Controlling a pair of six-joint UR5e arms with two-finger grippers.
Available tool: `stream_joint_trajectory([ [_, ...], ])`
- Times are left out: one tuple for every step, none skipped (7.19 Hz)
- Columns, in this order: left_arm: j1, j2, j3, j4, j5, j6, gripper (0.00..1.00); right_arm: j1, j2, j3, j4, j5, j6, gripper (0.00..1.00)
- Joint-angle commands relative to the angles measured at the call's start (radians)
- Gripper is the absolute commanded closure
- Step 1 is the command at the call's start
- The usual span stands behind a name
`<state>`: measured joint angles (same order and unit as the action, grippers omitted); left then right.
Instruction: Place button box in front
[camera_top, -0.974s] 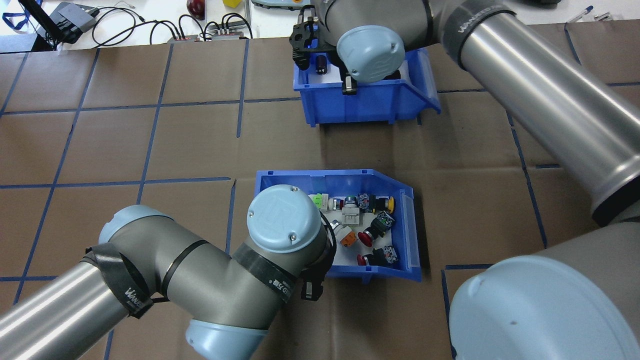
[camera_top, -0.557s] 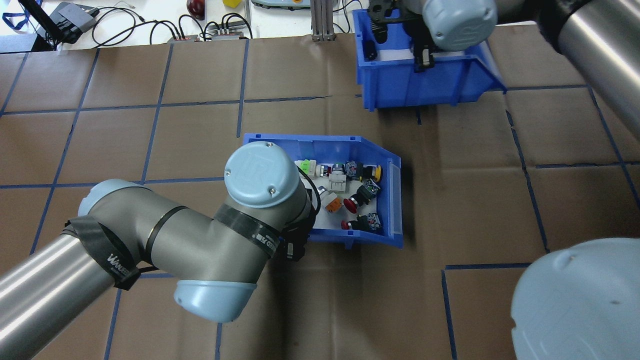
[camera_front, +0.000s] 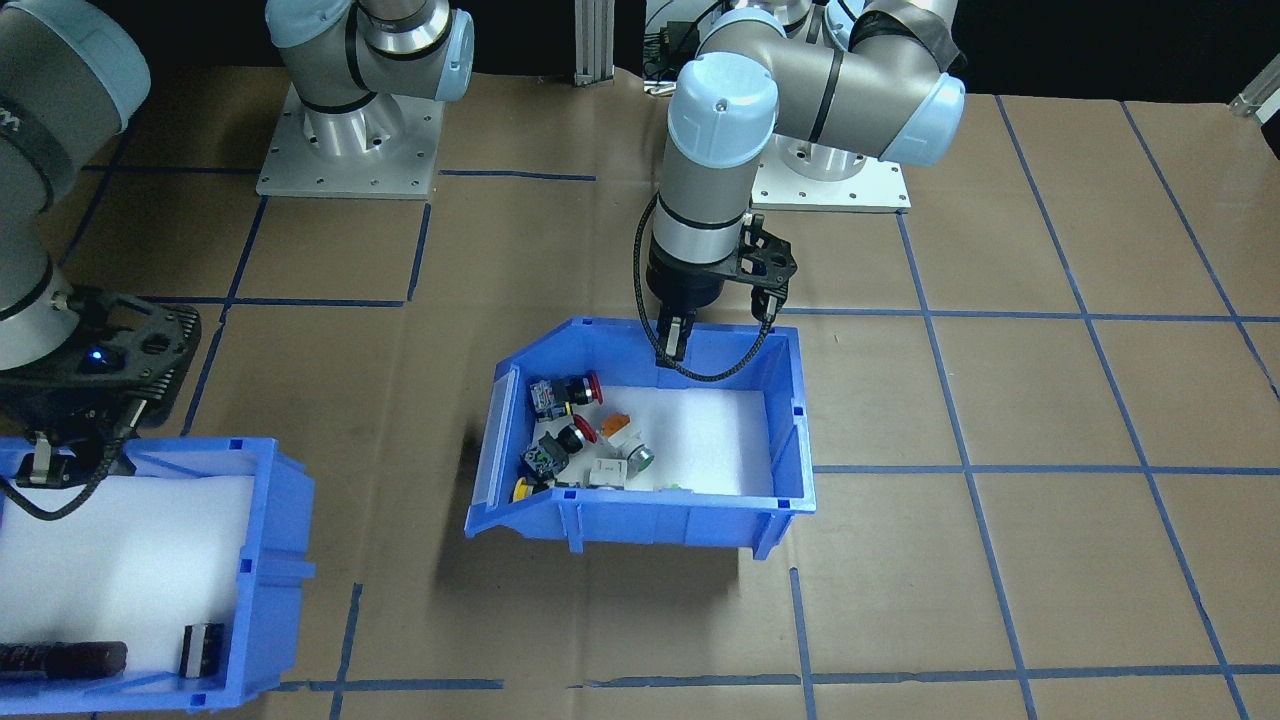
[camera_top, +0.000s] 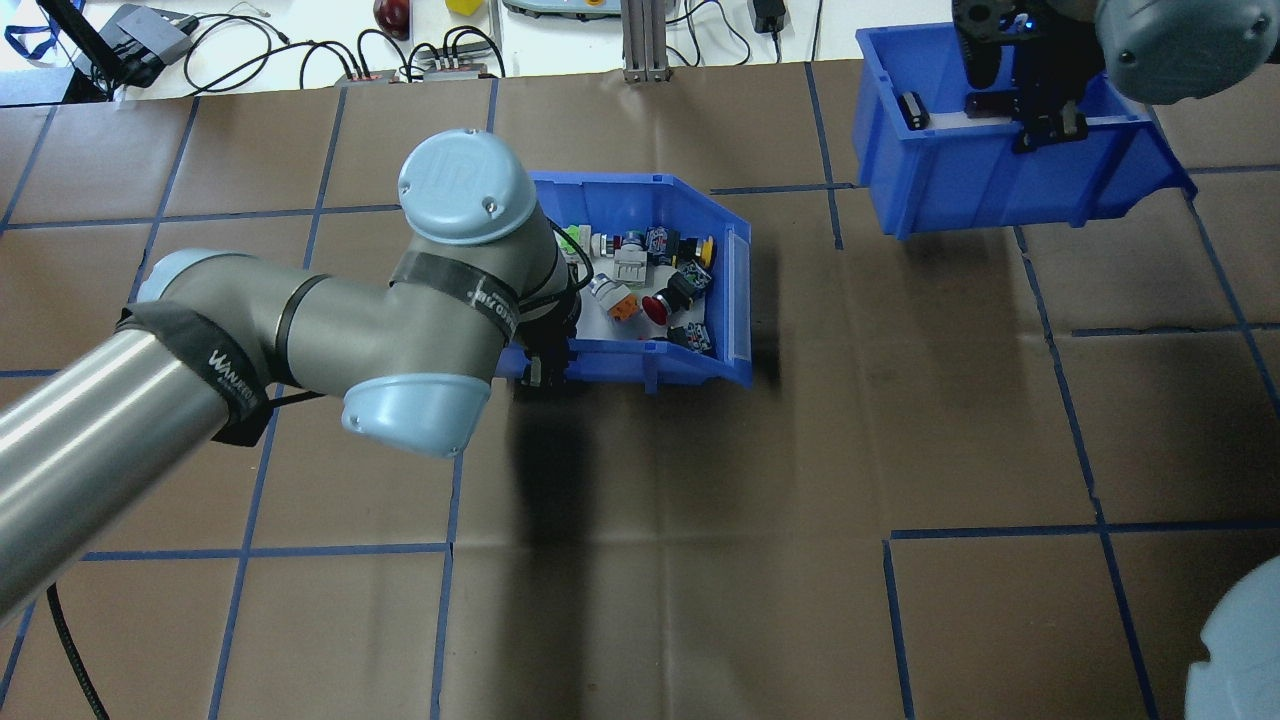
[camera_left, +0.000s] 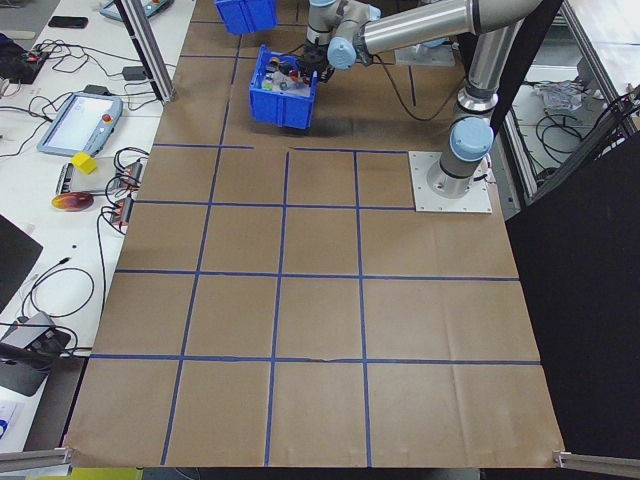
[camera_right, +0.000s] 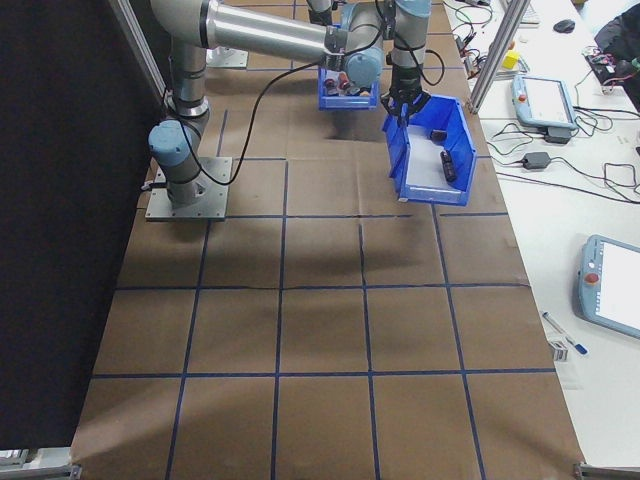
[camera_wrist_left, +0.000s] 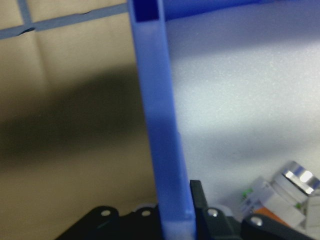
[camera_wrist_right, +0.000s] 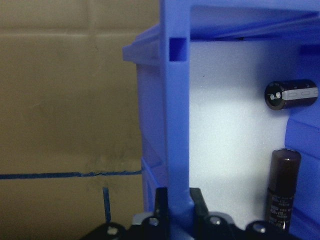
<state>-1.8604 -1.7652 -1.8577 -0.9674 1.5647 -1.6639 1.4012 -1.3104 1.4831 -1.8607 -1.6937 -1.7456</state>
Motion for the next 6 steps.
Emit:
stream_joint_trajectory([
  [0.000, -0.181, 0.196, -0.002, 0.002, -0.011, 1.00, -0.069, -0.085, 0.115, -0.006, 0.023, -0.049, 0.98],
  [-0.003, -0.244, 0.263, -0.002, -0.005, -0.016, 1.00, -0.076, -0.110, 0.146, -0.009, 0.028, -0.046, 0.98],
  [-0.011, -0.305, 0.338, -0.002, -0.003, -0.031, 1.00, -0.080, -0.125, 0.173, -0.014, 0.029, -0.046, 0.98],
  [-0.016, -0.350, 0.394, -0.008, -0.005, -0.063, 1.00, -0.082, -0.145, 0.201, -0.023, 0.037, -0.046, 0.98],
  [-0.019, -0.373, 0.409, -0.010, -0.009, -0.072, 0.99, -0.082, -0.167, 0.238, -0.040, 0.039, -0.043, 0.98],
  [-0.019, -0.376, 0.407, -0.010, -0.030, -0.076, 0.99, -0.080, -0.183, 0.270, -0.076, 0.037, -0.045, 0.98],
])
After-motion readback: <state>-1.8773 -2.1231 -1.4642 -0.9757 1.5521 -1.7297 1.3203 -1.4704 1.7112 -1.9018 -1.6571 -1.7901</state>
